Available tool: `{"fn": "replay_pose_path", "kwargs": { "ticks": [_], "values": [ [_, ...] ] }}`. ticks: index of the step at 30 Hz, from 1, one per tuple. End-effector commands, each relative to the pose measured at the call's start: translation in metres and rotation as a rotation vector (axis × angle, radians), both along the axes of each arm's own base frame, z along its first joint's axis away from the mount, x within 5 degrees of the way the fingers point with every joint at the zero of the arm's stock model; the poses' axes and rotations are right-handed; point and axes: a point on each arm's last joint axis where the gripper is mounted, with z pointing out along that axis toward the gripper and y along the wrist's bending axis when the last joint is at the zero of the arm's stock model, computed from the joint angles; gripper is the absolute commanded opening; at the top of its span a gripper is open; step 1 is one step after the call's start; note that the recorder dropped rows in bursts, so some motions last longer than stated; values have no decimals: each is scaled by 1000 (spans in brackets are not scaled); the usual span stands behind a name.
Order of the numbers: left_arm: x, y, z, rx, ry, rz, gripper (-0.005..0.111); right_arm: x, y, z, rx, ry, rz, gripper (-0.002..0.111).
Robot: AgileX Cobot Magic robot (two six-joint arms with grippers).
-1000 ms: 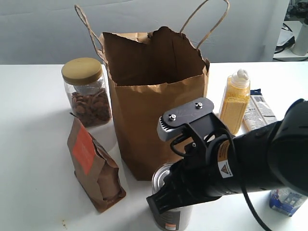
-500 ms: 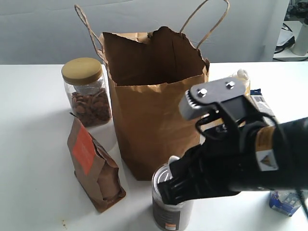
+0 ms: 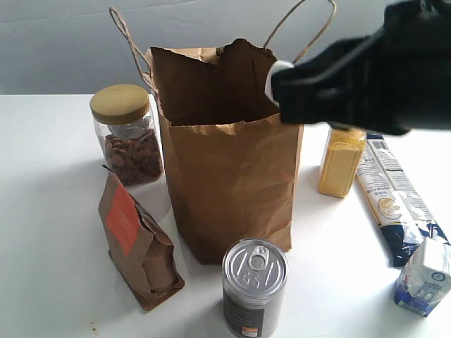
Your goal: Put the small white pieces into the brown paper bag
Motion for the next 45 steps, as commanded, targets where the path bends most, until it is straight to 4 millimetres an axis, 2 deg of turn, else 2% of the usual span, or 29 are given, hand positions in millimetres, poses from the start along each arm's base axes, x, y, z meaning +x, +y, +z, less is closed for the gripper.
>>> {"fn": "replay_pose_path", "kwargs": {
  "ticks": [1, 5, 7, 9, 15, 18, 22, 25, 29, 33, 38, 42, 45],
  "values": [
    [0, -1, -1, -13, -3, -8, 0, 30, 19, 5, -68, -43, -51, 0],
    [0, -1, -1, -13, -3, -8, 0, 52, 45, -5, -131, -60, -53, 0],
    [0, -1, -1, -13, -3, -8, 0, 61, 58, -14, -158, -58, -49, 5],
    [0, -1, -1, -13, -3, -8, 0, 67, 67, -22, -176, -47, -46, 14],
    [0, -1, -1, -13, -3, -8, 0, 77, 83, -43, -210, -22, -41, 54],
    [0, -1, -1, -13, -3, -8, 0, 77, 83, -43, -208, -23, -40, 61],
    [0, -1, -1, -13, -3, -8, 0, 77, 83, -41, -208, -32, -42, 60],
    [0, -1, -1, -13, -3, -8, 0, 74, 79, -34, -184, -32, -56, 53],
    [0, -1, -1, -13, -3, -8, 0, 56, 65, -12, -144, -29, -58, 26],
    [0, -1, -1, -13, -3, -8, 0, 41, 40, 5, -191, -21, -98, 0],
    [0, -1, -1, -13, -3, -8, 0, 32, 3, 9, -249, -36, -208, 0],
    [0, -1, -1, -13, -3, -8, 0, 31, -24, 0, -247, -13, -282, 0],
    [0, -1, -1, -13, -3, -8, 0, 40, -41, -13, -274, 11, -357, 0]
  ]
}}
